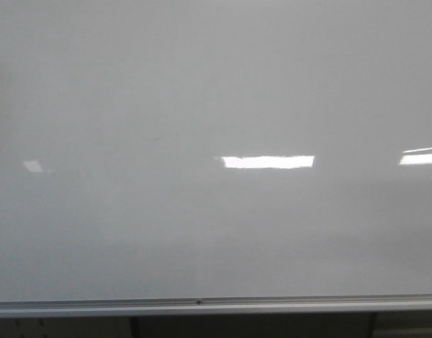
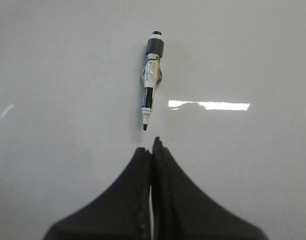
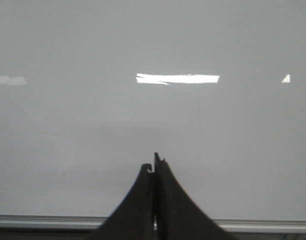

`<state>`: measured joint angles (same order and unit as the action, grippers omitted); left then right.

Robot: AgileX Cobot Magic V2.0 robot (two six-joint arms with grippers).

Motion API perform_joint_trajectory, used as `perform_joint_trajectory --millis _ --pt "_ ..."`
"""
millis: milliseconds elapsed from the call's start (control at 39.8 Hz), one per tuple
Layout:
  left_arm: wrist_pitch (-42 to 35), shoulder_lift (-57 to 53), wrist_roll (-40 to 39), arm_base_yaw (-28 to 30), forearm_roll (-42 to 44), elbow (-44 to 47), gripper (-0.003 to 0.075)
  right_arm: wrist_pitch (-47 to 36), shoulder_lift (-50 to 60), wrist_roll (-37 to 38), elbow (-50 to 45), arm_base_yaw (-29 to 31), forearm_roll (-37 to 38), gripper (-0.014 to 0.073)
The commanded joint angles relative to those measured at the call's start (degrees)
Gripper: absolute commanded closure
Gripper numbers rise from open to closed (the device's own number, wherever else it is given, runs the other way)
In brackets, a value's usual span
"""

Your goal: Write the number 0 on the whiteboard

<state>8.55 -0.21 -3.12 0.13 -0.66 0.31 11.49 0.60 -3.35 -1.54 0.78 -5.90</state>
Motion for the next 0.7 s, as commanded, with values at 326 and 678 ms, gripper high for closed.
perform_joint_trajectory --millis 326,678 --pt "-19.6 -0.4 -0.6 0.1 -0.2 -7.2 0.0739 -4.3 0.6 0.1 11.2 0.3 0.3 0.0662" --pt "-0.3 19.1 -0.5 0.1 5.4 -26.4 0.074 7.4 -16.3 0.1 29.1 0.3 -0.1 0.0662"
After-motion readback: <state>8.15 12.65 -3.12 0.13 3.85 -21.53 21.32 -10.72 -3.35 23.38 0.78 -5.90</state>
